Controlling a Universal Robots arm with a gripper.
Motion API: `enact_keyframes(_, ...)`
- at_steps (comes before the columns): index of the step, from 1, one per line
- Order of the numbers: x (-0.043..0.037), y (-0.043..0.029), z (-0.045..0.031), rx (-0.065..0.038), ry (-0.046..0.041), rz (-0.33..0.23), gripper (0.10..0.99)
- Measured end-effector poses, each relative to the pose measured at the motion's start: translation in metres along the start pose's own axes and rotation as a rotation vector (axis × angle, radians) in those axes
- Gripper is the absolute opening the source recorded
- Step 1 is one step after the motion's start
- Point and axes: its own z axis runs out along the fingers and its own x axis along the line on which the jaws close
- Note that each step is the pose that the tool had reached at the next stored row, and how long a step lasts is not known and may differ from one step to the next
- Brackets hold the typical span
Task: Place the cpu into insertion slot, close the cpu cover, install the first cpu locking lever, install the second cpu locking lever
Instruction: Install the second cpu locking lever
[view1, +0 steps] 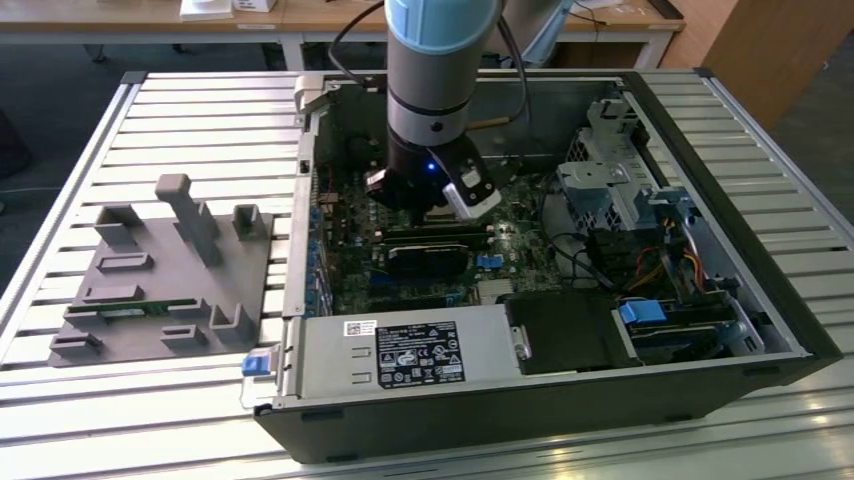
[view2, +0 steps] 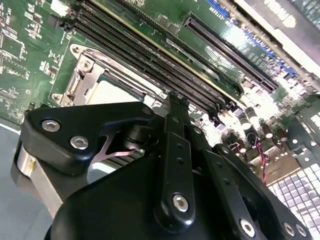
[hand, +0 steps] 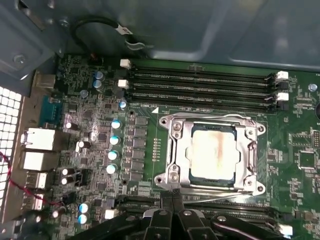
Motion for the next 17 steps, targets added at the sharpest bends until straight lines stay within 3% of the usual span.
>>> enact_keyframes(7, 0.0006, -0.0017, 0.0084, -0.019, -0.0008, 0.0, 0.106)
enact_keyframes(17, 0.0022, -0.0109, 0.0074, -0.068, -0.0039, -0.001, 0.106)
